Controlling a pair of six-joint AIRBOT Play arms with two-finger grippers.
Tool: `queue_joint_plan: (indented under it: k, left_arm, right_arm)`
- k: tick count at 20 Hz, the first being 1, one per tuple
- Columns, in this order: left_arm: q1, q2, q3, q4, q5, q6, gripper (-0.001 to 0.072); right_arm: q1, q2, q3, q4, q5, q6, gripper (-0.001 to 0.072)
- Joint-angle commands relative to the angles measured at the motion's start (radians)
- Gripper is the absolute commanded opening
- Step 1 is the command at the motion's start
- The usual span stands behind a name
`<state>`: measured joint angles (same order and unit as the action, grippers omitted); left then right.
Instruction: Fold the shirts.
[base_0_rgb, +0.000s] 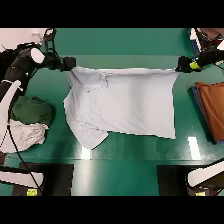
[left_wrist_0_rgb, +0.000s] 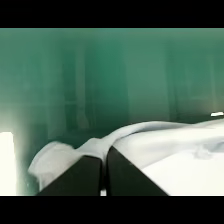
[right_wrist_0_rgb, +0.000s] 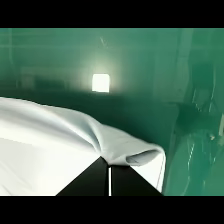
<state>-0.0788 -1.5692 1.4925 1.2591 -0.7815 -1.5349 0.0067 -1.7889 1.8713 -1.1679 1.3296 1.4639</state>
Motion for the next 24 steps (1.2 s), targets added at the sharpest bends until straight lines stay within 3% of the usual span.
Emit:
queue_joint_plan:
  k: [1, 4, 8, 12, 13, 14, 15, 19, 24]
  left_arm:
    - [0.061, -0.012, -0.003, 0.005, -0.199, 0.044, 0.0021]
    - [0.071, -0.012, -0.074, -0.017, -0.242, 0.131, 0.0022]
    - [0.071, -0.012, -0.174, -0.024, -0.179, 0.129, 0.0022]
    - [0.071, -0.011, -0.200, -0.025, -0.199, 0.112, 0.0042]
    - [0.071, -0.011, -0.199, -0.025, -0.208, 0.093, 0.0311]
    - [0.074, -0.011, -0.195, -0.023, -0.232, 0.071, 0.0588]
    - [0.081, -0.008, -0.186, -0.024, -0.280, 0.057, 0.0542]
    - [0.100, 0.101, -0.242, 0.047, -0.449, 0.055, 0.0541]
    - [0.072, 0.401, -0.633, 0.007, -0.416, -0.008, 0.0541]
  right_arm:
    - [0.011, -0.001, 0.000, -0.004, 0.096, -0.018, 0.0011]
    - [0.037, 0.055, -0.154, -0.003, 0.065, -0.018, 0.0012]
    - [0.067, 0.108, -0.340, -0.003, -0.023, -0.018, 0.0013]
    - [0.097, 0.145, -0.451, -0.003, -0.093, -0.017, 0.0014]
    - [0.096, 0.152, -0.460, -0.002, -0.092, -0.017, 0.0047]
    - [0.096, 0.160, -0.463, -0.003, -0.088, -0.017, 0.0247]
    - [0.090, 0.173, -0.462, -0.003, -0.079, -0.017, 0.0368]
    - [0.028, 0.286, -0.464, -0.011, 0.004, -0.018, 0.0368]
    - [-0.011, 0.433, -0.464, -0.011, 0.031, -0.018, 0.0367]
